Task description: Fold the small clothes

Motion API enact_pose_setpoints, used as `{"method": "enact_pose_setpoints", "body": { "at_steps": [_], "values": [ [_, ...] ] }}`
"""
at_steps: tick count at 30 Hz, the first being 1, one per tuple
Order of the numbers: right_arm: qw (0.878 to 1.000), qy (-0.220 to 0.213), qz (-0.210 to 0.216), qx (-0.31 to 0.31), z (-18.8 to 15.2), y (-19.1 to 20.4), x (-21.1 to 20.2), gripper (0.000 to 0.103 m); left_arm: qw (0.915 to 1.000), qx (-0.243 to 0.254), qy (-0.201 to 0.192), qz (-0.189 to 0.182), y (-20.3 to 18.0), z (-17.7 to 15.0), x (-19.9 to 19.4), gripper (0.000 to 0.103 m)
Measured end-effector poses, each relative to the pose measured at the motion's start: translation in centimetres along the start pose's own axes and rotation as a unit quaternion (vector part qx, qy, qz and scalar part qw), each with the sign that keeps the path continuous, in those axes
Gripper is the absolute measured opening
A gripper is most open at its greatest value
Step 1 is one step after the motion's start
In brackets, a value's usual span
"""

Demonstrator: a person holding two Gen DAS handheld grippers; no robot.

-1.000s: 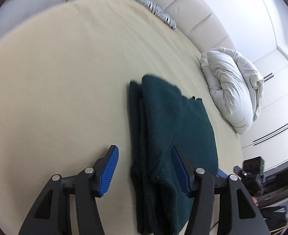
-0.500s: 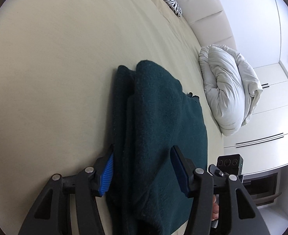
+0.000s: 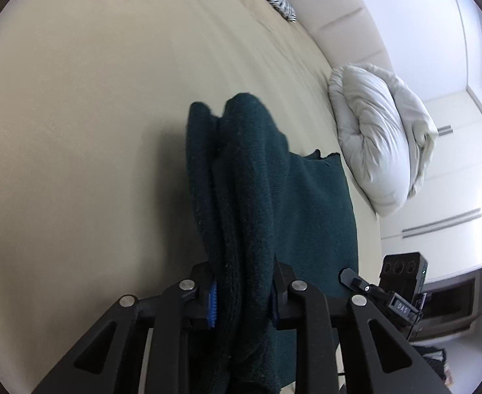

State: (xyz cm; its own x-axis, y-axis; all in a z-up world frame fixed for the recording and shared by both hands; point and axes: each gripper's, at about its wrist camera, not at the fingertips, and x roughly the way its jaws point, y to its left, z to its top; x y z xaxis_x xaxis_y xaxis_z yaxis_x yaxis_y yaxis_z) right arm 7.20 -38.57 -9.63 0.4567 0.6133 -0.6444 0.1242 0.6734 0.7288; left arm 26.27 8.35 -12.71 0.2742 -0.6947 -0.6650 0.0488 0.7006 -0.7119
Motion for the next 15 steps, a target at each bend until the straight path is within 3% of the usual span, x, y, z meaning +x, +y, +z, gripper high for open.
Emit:
{"method": "enact_pose_setpoints", "body": {
  "at_steps": [15],
  "values": [
    [0.998, -0.044, 0.007, -0.035, -13.0, 2.5, -12.3, 0.039, 0.9959, 0.087, 0.016, -0.019, -6.7, -12.9, -4.1, 0.025]
  ]
}}
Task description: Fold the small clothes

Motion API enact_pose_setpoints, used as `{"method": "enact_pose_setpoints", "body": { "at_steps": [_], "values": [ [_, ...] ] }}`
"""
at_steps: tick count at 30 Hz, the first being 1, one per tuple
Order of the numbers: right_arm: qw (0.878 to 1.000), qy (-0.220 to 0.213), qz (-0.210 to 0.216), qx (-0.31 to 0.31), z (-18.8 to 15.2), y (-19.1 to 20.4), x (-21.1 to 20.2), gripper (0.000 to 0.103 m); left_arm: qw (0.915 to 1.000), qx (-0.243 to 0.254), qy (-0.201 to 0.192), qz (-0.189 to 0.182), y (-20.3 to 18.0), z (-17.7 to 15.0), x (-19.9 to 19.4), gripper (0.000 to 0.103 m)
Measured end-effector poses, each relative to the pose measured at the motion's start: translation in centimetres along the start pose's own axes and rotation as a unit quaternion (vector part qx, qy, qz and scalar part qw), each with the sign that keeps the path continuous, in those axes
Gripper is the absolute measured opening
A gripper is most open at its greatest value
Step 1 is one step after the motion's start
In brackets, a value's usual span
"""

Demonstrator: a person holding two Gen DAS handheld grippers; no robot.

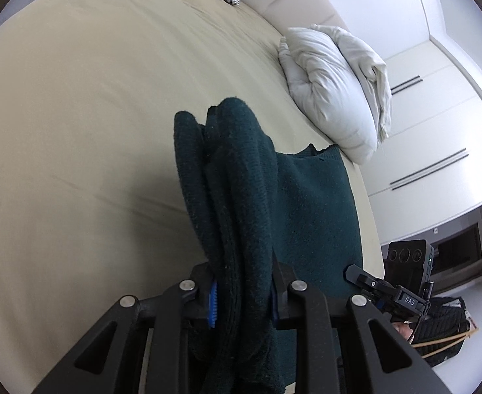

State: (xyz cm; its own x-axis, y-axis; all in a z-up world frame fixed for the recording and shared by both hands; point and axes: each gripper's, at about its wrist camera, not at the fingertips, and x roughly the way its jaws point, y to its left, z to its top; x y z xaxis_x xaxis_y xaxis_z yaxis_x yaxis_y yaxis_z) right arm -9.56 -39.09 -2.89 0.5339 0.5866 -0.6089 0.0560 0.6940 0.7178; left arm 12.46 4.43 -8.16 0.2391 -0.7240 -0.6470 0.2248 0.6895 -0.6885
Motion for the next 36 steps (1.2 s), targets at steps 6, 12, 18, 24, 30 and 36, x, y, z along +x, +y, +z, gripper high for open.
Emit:
{"method": "enact_pose_setpoints", "body": {
  "at_steps": [6, 12, 18, 24, 30, 36],
  "values": [
    [1.0, -0.014, 0.002, 0.012, -3.5, -0.1, -2.6, 0.039, 0.9999, -0.001, 0.013, -0.009, -0.9, -3.5, 0.3, 0.025],
    [1.0, -0.009, -0.007, 0.024, -5.1, -0.1, -2.7, 0.039, 0.9996, -0.015, 0.024, -0.005, -0.4, -5.0, 2.1, 0.025],
    [0.998, 0.003, -0.023, 0.063, -7.0, -2.8, -0.9, 0.039, 0.998, -0.051, 0.038, -0.001, 2.3, -6.8, 4.1, 0.026],
    [0.996, -0.004, 0.006, 0.092, -8.2, -4.1, -0.2, 0.039, 0.9972, -0.063, 0.036, -0.016, 3.3, -7.0, 4.4, 0.027],
    [0.995, -0.005, 0.013, 0.096, -8.4, -3.9, 0.0, 0.04, 0.9969, -0.067, 0.035, -0.023, 3.6, -7.1, 4.6, 0.031],
    [0.995, -0.003, 0.015, 0.1, -7.9, -5.3, -1.3, 0.042, 0.9971, -0.065, 0.033, -0.024, 3.6, -7.3, 4.3, 0.032]
  ]
}}
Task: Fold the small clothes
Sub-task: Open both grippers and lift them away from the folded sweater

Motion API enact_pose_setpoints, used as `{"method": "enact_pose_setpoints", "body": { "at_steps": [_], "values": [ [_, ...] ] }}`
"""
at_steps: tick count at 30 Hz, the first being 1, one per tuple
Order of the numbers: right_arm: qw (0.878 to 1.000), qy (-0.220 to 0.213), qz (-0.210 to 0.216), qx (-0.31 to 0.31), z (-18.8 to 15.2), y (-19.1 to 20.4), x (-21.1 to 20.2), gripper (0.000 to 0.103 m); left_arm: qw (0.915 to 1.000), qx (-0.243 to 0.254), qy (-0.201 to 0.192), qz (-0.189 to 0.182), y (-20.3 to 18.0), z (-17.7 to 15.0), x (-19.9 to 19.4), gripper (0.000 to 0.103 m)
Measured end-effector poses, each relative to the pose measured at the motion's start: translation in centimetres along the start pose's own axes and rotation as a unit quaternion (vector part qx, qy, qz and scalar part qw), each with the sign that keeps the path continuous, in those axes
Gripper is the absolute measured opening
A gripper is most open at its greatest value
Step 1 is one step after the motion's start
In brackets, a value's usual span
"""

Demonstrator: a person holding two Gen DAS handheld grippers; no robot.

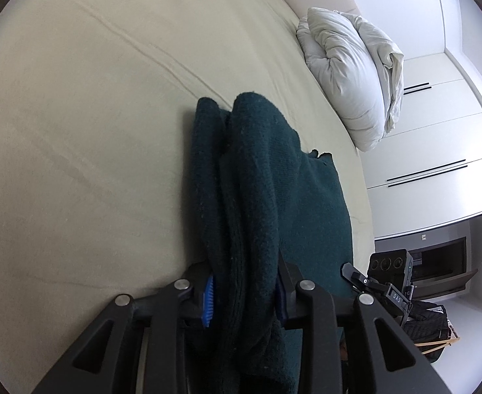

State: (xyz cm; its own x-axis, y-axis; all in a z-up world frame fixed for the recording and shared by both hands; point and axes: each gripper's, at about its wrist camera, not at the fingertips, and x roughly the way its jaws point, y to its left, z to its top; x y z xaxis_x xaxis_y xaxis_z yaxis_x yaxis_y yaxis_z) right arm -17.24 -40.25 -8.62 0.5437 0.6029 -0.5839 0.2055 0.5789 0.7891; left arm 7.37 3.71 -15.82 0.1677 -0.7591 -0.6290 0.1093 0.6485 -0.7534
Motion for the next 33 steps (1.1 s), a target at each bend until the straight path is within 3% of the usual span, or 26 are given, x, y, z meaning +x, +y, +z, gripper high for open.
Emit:
{"method": "enact_pose_setpoints", "body": {
  "at_steps": [11, 15, 18, 20, 22, 27, 31, 33],
  "values": [
    [1.0, -0.008, -0.014, -0.002, 0.1, 0.0, -0.6, 0.046, 0.9999, -0.004, -0.009, 0.003, 0.0, -0.4, -0.1, 0.035],
    [0.999, -0.019, -0.041, -0.015, -0.1, 0.5, -1.5, 0.048, 0.9992, 0.002, -0.026, 0.032, -0.7, -1.1, -1.6, 0.042],
    [0.995, -0.039, -0.079, -0.036, -0.4, 1.3, -3.2, 0.048, 0.9949, 0.03, -0.055, 0.079, -1.6, -1.9, -3.4, 0.05],
    [0.989, -0.06, -0.128, -0.049, -0.6, 1.9, -4.7, 0.048, 0.989, 0.042, -0.083, 0.115, -2.3, -2.6, -5.1, 0.052],
    [0.98, -0.077, -0.173, -0.055, -0.8, 2.3, -6.0, 0.048, 0.9836, 0.066, -0.111, 0.126, -3.6, -3.3, -6.6, 0.052],
    [0.976, -0.119, -0.169, -0.067, -1.5, 4.2, -8.2, 0.05, 0.9649, 0.153, -0.154, 0.148, -8.7, -5.8, -7.9, 0.061],
    [0.961, -0.143, -0.203, -0.124, -2.5, 8.0, -8.1, 0.05, 0.9343, 0.225, -0.198, 0.193, -12.2, -8.3, -7.5, 0.083],
    [0.946, -0.16, -0.23, -0.161, -3.1, 10.3, -7.8, 0.052, 0.9164, 0.254, -0.229, 0.209, -13.7, -9.5, -7.7, 0.092]
  ]
}}
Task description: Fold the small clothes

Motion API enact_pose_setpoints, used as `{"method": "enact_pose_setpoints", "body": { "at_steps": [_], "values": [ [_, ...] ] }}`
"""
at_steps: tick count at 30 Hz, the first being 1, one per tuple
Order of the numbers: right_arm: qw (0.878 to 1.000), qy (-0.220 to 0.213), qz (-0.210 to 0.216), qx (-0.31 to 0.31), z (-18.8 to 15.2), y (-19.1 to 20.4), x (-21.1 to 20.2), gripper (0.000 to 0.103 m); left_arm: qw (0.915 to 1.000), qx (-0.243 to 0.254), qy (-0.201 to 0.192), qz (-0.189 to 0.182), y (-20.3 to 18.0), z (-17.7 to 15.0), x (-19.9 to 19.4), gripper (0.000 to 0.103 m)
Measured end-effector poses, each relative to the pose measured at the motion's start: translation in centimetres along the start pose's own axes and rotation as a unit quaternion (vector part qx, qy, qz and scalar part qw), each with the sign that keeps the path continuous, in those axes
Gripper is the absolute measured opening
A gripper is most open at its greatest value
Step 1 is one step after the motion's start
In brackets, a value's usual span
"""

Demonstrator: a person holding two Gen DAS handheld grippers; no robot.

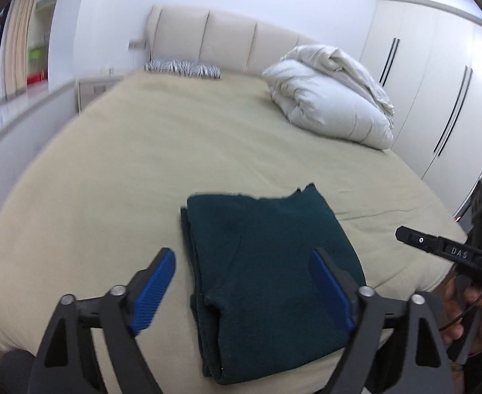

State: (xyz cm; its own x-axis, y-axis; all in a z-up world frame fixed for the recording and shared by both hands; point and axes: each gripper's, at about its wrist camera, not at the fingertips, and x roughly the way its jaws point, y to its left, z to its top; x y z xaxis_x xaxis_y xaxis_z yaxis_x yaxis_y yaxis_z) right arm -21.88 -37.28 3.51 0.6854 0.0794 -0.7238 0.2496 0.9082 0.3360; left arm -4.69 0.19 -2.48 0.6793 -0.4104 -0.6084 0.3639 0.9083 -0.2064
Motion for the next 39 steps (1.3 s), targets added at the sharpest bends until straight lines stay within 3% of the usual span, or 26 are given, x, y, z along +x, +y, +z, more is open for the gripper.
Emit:
{"method": "enact_pose_setpoints", "body": {
  "at_steps": [1, 2, 6, 10, 12, 15, 19, 23, 26, 33, 39],
  "values": [
    [1.0, -0.01, -0.009, -0.014, 0.1, 0.9, -0.4, 0.055, 0.9997, 0.012, -0.02, 0.011, -0.6, 0.1, -0.7, 0.101],
    [0.999, -0.019, -0.015, -0.021, 0.2, 1.5, -0.8, 0.064, 0.9986, 0.022, -0.044, 0.022, -1.1, 0.2, -1.6, 0.103],
    [0.993, -0.09, -0.053, -0.05, 0.2, 4.4, -3.1, 0.086, 0.9867, 0.047, -0.133, 0.081, -2.2, 1.1, -4.7, 0.103],
    [0.983, -0.141, -0.092, -0.071, 0.1, 6.2, -5.1, 0.092, 0.9695, 0.065, -0.183, 0.15, -2.9, 2.0, -6.8, 0.103],
    [0.975, -0.171, -0.12, -0.076, -0.1, 7.1, -6.2, 0.098, 0.9647, 0.067, -0.181, 0.18, -3.0, 2.3, -7.3, 0.103],
    [0.964, -0.212, -0.139, -0.085, -0.2, 8.3, -8.2, 0.102, 0.9629, 0.08, -0.147, 0.212, -3.2, 3.2, -6.7, 0.103],
    [0.957, -0.235, -0.152, -0.081, 0.0, 9.1, -10.5, 0.103, 0.9768, 0.045, -0.1, 0.184, -2.3, 3.5, -5.5, 0.103],
    [0.973, -0.179, -0.123, -0.073, 0.2, 9.6, -10.8, 0.103, 0.9833, 0.03, -0.039, 0.175, -1.8, 2.6, -3.1, 0.103],
    [0.986, -0.098, -0.113, -0.078, -0.1, 9.8, -9.0, 0.103, 0.9848, 0.021, 0.002, 0.172, -1.8, 1.3, -2.0, 0.103],
    [0.988, -0.027, -0.14, -0.058, -2.4, 8.7, -5.2, 0.103, 0.9849, 0.012, 0.065, 0.16, -2.2, -1.8, -0.5, 0.103],
    [0.987, 0.008, -0.149, -0.056, -3.9, 8.3, -3.0, 0.103, 0.9825, 0.007, 0.083, 0.167, -1.8, -2.8, -0.1, 0.103]
  ]
}}
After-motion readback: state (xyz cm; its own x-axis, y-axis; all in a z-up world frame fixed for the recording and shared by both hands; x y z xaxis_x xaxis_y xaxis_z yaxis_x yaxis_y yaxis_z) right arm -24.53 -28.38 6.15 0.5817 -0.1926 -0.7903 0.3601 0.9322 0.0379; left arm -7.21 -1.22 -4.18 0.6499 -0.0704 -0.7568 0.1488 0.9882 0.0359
